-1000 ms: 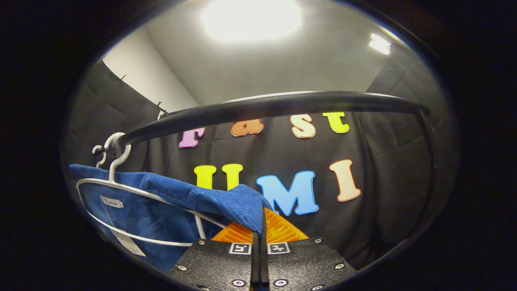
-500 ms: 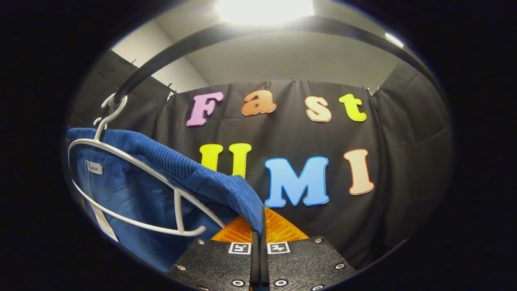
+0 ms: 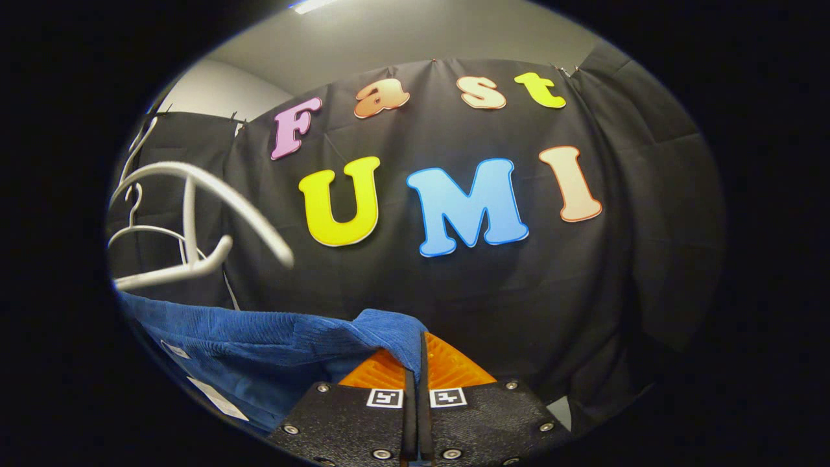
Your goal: Grasp the clothes on the hanger with both hands and then place them into the laundry hamper below.
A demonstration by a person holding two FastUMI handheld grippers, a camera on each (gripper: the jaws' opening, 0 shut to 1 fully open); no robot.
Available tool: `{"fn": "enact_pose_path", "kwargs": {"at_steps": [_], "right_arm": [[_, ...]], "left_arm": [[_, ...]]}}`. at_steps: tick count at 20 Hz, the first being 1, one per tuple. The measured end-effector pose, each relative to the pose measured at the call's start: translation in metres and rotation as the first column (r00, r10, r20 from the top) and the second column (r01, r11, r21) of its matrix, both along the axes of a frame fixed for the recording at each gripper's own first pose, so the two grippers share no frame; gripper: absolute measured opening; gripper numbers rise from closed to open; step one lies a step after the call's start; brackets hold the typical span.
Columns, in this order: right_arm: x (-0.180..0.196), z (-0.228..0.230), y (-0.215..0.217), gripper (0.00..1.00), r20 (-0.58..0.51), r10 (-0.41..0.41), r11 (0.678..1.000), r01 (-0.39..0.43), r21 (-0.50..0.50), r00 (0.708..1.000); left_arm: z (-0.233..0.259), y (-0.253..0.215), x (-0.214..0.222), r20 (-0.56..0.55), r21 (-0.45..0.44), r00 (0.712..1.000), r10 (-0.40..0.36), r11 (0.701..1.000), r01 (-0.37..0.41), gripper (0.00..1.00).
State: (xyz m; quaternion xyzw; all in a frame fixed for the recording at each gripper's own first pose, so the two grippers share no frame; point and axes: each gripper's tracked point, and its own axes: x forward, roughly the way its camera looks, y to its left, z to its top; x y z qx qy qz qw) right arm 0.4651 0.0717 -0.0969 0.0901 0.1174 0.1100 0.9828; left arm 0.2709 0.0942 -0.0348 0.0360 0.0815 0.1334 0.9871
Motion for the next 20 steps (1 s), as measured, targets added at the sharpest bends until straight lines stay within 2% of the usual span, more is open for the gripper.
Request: {"fn": "enact_pose_path", "kwargs": {"at_steps": [4, 8, 10, 14, 20], "right_arm": [[-0.024, -0.039, -0.009, 0.01, -0.062, 0.003, 0.999, -0.005, -0.038, 0.998], [-0.064, -0.049, -0.016, 0.01, -0.076, 0.004, 0.997, -0.010, -0.074, 0.997], [-0.090, -0.046, -0.020, 0.01, -0.069, 0.010, 0.995, -0.016, -0.095, 0.998], [-0.146, -0.025, -0.029, 0.01, -0.041, 0.010, 0.993, -0.015, -0.118, 0.999], [-0.233, 0.024, -0.029, 0.01, 0.024, -0.003, 0.996, 0.005, -0.089, 1.000]], "left_arm": [[-0.051, -0.007, -0.015, -0.082, -0.023, 0.997, -0.003, 1.000, 0.002, 0.01], [-0.072, -0.023, -0.029, -0.102, -0.053, 0.995, -0.019, 0.999, 0.013, 0.00], [-0.076, -0.021, -0.055, -0.101, -0.069, 0.994, -0.032, 0.997, 0.026, 0.00], [-0.063, -0.036, -0.092, -0.078, -0.082, 0.992, -0.094, 0.993, 0.088, 0.00], [-0.022, -0.071, -0.132, 0.001, -0.113, 0.975, -0.223, 0.969, 0.221, 0.00]]}}
